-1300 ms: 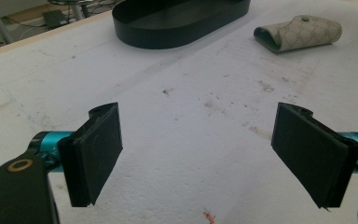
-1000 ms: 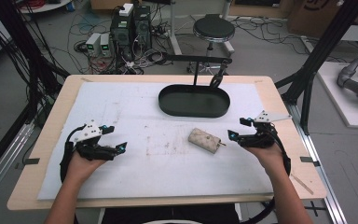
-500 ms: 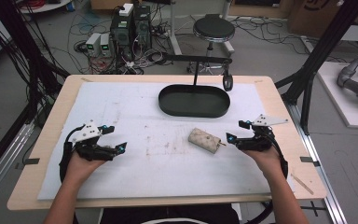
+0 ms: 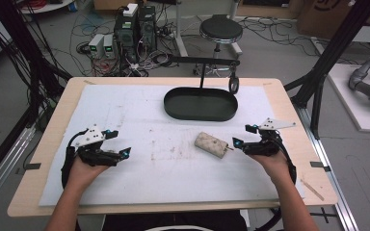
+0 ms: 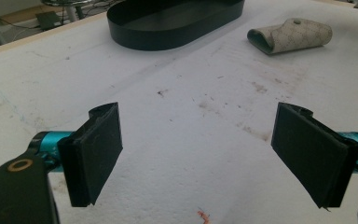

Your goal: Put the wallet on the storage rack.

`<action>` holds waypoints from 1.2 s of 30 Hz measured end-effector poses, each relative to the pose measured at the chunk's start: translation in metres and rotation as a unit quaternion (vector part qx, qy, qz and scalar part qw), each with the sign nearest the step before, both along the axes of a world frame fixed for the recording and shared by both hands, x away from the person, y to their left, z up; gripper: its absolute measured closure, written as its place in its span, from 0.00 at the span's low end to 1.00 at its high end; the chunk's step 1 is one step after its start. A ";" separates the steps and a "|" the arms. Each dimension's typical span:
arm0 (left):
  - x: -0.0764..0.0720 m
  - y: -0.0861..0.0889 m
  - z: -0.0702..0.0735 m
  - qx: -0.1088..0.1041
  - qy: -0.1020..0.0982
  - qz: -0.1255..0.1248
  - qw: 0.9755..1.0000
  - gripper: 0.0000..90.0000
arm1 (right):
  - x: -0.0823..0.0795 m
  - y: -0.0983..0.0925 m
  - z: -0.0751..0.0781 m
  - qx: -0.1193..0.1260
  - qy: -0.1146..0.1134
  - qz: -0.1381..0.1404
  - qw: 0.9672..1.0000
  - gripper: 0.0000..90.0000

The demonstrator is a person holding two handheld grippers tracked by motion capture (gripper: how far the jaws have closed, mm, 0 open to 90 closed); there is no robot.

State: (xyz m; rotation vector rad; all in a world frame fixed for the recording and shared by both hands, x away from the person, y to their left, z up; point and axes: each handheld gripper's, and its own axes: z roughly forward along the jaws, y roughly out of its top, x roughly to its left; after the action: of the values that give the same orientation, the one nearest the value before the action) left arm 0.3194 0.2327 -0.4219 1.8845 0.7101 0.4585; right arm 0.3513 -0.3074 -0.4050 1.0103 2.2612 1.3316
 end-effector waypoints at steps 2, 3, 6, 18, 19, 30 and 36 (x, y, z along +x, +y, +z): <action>-0.001 0.000 0.000 0.001 0.000 0.001 1.000 0.18 | 0.001 0.002 -0.001 -0.003 -0.001 0.005 1.000 0.21; -0.002 0.000 -0.001 0.002 0.000 0.001 1.000 0.18 | 0.002 0.002 -0.001 -0.005 -0.002 0.007 1.000 0.21; -0.005 0.000 -0.002 0.003 0.002 0.003 1.000 0.18 | 0.003 0.005 -0.003 -0.008 0.000 0.009 1.000 0.21; -0.004 -0.003 -0.004 0.008 0.004 -0.003 1.000 0.18 | 0.013 0.033 -0.019 -0.045 0.036 0.054 0.997 0.21; -0.004 -0.003 -0.004 0.007 0.004 -0.003 1.000 0.18 | 0.013 0.035 -0.021 -0.048 0.037 0.059 0.996 0.21; -0.005 -0.003 -0.004 0.006 0.004 -0.003 1.000 0.18 | 0.019 0.051 -0.038 -0.089 0.071 0.087 0.990 0.21; -0.005 -0.004 -0.003 0.007 0.004 -0.001 1.000 0.18 | 0.017 0.059 -0.047 -0.126 0.066 0.097 0.985 0.19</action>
State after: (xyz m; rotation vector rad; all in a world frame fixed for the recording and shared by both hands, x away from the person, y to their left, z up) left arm 0.3142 0.2288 -0.4253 1.9009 0.7112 0.4559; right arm 0.3679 -0.2482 -0.4522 0.8316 2.6048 1.0376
